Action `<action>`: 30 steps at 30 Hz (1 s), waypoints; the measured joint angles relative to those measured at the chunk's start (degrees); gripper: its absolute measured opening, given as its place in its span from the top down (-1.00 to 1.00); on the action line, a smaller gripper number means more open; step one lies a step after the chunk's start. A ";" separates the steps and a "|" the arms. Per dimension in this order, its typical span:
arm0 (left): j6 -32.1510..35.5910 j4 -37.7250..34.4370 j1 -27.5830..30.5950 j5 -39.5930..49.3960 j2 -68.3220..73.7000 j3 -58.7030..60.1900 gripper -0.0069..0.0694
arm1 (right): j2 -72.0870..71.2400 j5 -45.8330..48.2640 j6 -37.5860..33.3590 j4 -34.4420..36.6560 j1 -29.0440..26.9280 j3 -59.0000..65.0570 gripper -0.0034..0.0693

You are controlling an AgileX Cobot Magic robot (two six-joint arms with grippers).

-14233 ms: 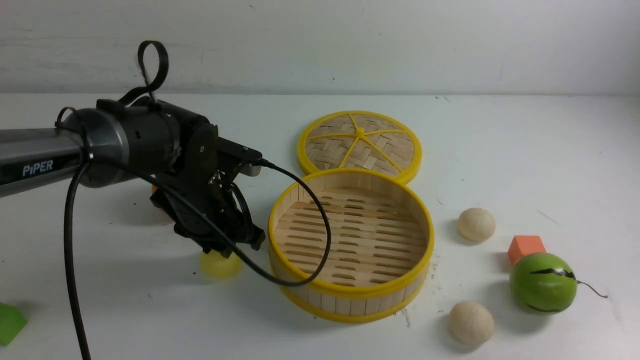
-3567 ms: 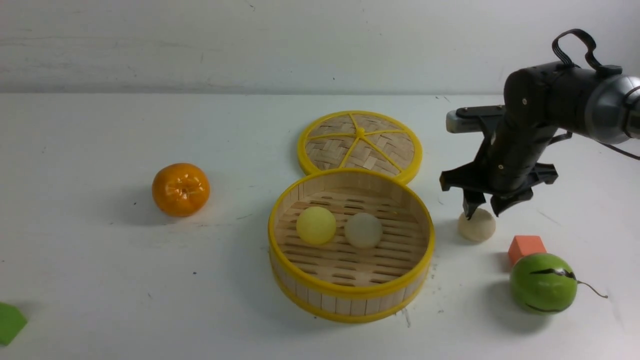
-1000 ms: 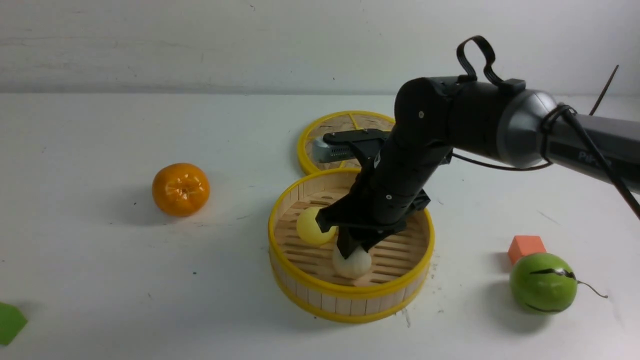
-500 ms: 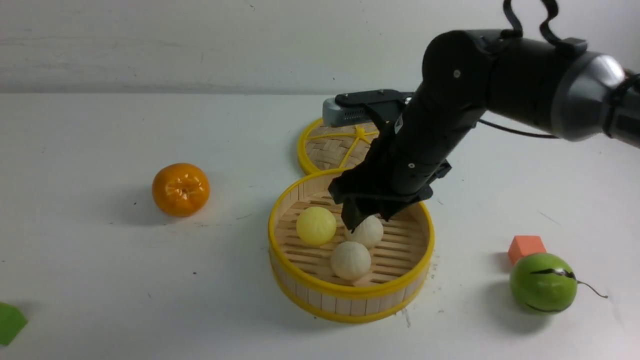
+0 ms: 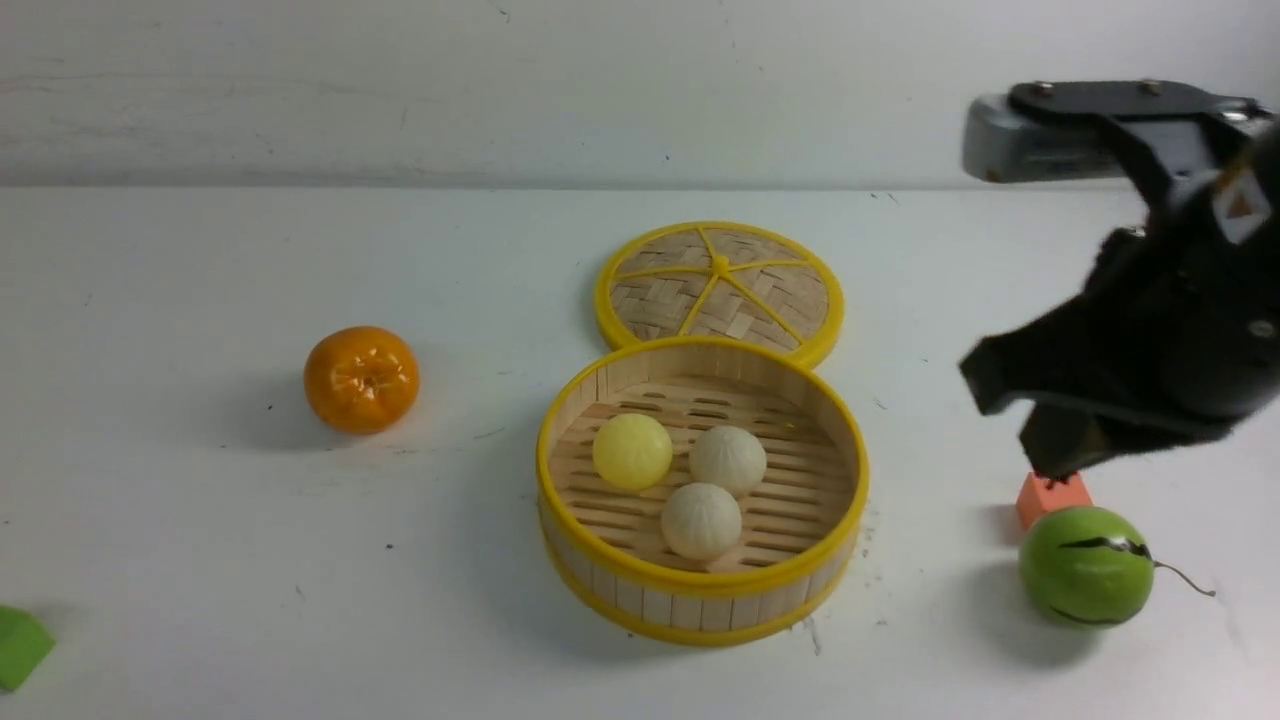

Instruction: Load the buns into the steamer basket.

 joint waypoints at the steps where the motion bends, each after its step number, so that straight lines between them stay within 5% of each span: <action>1: 0.00 0.00 0.00 0.00 0.00 0.00 0.55 | -1.63 0.00 0.82 -0.49 0.00 1.41 0.91; 11: 0.00 0.00 0.00 -0.05 0.00 0.00 0.55 | -22.48 -6.52 5.05 -2.93 0.00 22.15 0.91; 25: 0.00 0.00 0.00 -0.05 0.00 0.00 0.51 | -33.43 -1.54 5.05 -6.32 0.00 25.98 0.88; 30: 0.00 0.00 0.00 -0.05 0.00 0.00 0.49 | -42.38 -13.03 2.48 -8.27 -8.47 34.32 0.93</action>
